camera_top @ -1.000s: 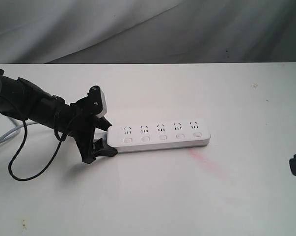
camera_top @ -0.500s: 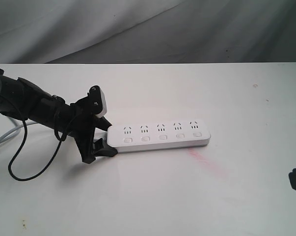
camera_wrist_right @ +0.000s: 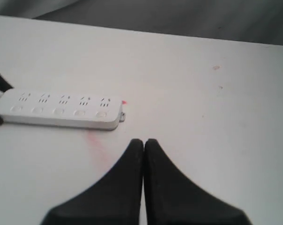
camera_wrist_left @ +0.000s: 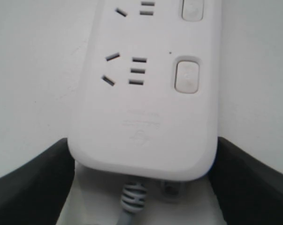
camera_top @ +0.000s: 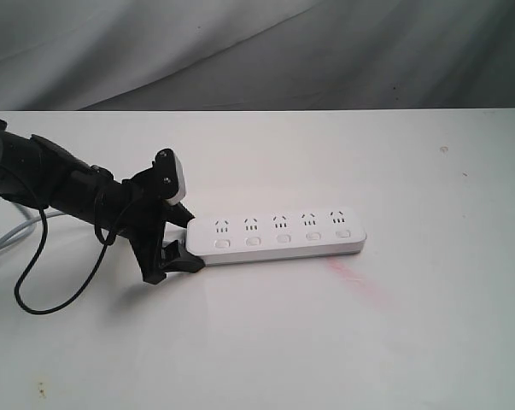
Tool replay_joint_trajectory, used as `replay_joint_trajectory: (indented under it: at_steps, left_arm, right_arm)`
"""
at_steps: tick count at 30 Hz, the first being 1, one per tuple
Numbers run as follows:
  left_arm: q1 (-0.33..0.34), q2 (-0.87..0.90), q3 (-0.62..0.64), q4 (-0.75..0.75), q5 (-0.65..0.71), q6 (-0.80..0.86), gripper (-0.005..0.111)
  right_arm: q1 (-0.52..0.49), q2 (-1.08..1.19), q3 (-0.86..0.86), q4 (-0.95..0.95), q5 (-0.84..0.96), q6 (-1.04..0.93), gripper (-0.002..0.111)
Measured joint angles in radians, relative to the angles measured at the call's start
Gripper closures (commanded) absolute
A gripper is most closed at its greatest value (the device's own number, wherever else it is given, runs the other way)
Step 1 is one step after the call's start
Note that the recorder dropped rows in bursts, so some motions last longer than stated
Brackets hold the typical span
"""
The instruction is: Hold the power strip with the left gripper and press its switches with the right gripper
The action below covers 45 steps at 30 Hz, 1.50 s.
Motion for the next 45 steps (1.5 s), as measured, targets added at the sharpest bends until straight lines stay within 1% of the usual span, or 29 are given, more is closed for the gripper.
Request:
replay_joint_trajectory:
  at_steps: [4, 7, 14, 22, 25, 26, 28, 29, 30, 32, 36, 41, 45]
  left_arm:
    - [0.0, 0.0, 0.0, 0.0, 0.0, 0.0, 0.047]
    - [0.0, 0.0, 0.0, 0.0, 0.0, 0.0, 0.047]
    - [0.0, 0.0, 0.0, 0.0, 0.0, 0.0, 0.047]
    - [0.0, 0.0, 0.0, 0.0, 0.0, 0.0, 0.047]
    - [0.0, 0.0, 0.0, 0.0, 0.0, 0.0, 0.047]
    - [0.0, 0.0, 0.0, 0.0, 0.0, 0.0, 0.047]
    - [0.0, 0.0, 0.0, 0.0, 0.0, 0.0, 0.047]
    - [0.0, 0.0, 0.0, 0.0, 0.0, 0.0, 0.047]
    - [0.0, 0.0, 0.0, 0.0, 0.0, 0.0, 0.047]
    - [0.0, 0.0, 0.0, 0.0, 0.0, 0.0, 0.047]
    - [0.0, 0.0, 0.0, 0.0, 0.0, 0.0, 0.047]
    - [0.0, 0.0, 0.0, 0.0, 0.0, 0.0, 0.047]
    - [0.0, 0.0, 0.0, 0.0, 0.0, 0.0, 0.047]
  right_arm:
    - [-0.061, -0.074, 0.0, 0.0, -0.001, 0.018, 0.108]
    - [-0.082, -0.144, 0.0, -0.002, -0.002, 0.02, 0.108]
    - [-0.083, -0.266, 0.0, -0.002, -0.002, 0.02, 0.108]
    - [-0.083, -0.284, 0.0, -0.009, -0.002, 0.021, 0.108]
    - [-0.083, -0.284, 0.008, -0.045, -0.013, 0.026, 0.108]
    - [-0.083, -0.284, 0.026, -0.055, -0.052, 0.032, 0.108]
    - [-0.083, -0.284, 0.098, -0.063, -0.209, 0.043, 0.108]
    - [-0.083, -0.282, 0.168, -0.067, -0.336, 0.061, 0.108]
    - [-0.083, -0.282, 0.218, -0.067, -0.416, 0.068, 0.108]
    - [-0.083, -0.282, 0.314, -0.067, -0.507, 0.072, 0.108]
    - [-0.083, -0.282, 0.438, -0.061, -0.528, 0.074, 0.108]
    - [-0.083, -0.282, 0.485, -0.061, -0.532, 0.076, 0.108]
    - [-0.083, -0.282, 0.489, -0.059, -0.532, 0.076, 0.108]
